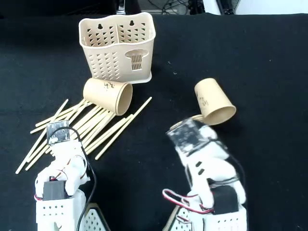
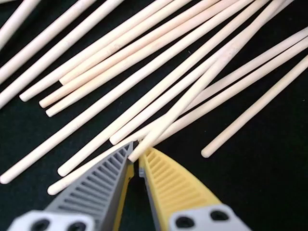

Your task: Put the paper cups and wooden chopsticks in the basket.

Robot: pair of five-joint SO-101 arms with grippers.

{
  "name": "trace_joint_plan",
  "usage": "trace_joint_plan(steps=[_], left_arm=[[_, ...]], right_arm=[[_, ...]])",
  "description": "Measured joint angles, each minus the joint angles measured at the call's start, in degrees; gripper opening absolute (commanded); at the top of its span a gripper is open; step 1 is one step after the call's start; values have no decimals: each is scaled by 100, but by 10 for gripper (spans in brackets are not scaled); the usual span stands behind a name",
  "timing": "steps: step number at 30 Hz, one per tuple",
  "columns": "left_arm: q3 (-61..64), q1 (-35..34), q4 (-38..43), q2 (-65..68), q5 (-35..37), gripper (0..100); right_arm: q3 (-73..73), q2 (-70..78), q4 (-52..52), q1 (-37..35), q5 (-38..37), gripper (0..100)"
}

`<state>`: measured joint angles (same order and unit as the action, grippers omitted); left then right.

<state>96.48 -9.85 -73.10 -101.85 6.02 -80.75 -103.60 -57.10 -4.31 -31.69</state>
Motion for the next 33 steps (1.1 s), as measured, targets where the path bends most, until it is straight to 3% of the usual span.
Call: trace_joint_plan(steps=[2,9,15,21,28,33], left_arm=[[0,0,0,0,0,33],[0,0,0,0,0,33],[0,0,0,0,0,33],[0,0,0,0,0,33],[0,0,0,0,0,33],[0,0,0,0,0,33]], right_arm=[[123,0,114,299,105,208],[158,44,193,1073,158,134],[1160,1574,404,1442,668,134],[2593,4053,229,1292,1178,134],[4325,6040,-615,378,932,134],[5697,7481,-1837,615,1442,134]])
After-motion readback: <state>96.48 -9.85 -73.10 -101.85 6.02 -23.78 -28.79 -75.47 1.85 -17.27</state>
